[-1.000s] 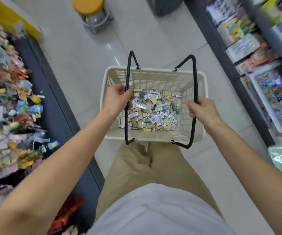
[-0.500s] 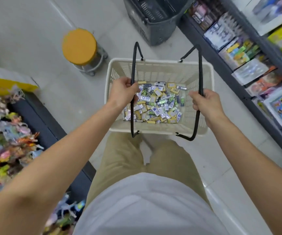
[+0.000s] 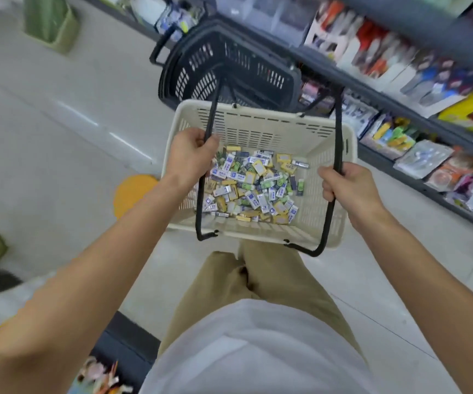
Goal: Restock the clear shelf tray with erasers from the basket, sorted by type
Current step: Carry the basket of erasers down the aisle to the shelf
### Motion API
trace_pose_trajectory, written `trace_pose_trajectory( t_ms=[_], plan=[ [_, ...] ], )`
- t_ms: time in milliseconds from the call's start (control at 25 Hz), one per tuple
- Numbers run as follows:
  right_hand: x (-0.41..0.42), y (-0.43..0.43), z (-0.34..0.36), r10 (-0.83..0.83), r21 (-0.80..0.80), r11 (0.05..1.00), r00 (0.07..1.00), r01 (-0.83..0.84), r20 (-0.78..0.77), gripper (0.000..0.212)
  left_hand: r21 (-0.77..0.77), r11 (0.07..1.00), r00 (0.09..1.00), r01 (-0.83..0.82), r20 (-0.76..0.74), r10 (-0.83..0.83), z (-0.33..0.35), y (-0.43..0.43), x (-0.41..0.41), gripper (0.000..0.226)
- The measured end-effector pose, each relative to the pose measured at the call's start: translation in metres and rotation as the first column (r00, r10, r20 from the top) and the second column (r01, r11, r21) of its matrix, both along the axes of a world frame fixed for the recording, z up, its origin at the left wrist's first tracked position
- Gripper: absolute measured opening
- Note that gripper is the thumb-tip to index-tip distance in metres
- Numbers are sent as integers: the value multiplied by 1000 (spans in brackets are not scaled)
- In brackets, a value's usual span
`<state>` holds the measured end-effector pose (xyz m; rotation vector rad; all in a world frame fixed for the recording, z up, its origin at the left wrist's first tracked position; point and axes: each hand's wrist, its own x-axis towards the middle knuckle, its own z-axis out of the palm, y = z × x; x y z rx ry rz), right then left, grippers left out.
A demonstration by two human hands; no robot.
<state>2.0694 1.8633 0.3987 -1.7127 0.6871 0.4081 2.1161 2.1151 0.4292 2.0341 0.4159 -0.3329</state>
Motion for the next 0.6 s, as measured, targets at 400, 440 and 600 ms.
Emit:
trace_pose_trajectory(
  t_ms=[400, 440, 600],
  plan=[
    [168, 60, 26, -95, -11, 995, 995, 95, 9, 36, -51, 990, 991, 129, 35, -127, 13, 45, 215, 33],
    [182, 66, 22, -123, -10, 992, 992, 123, 10, 36, -49, 986, 987, 158, 40, -157, 11, 49, 237, 33],
    [227, 93, -1, -228, -49, 972, 973, 229, 19, 37, -46, 958, 959, 282, 16, -282, -5, 70, 311, 30]
  ],
)
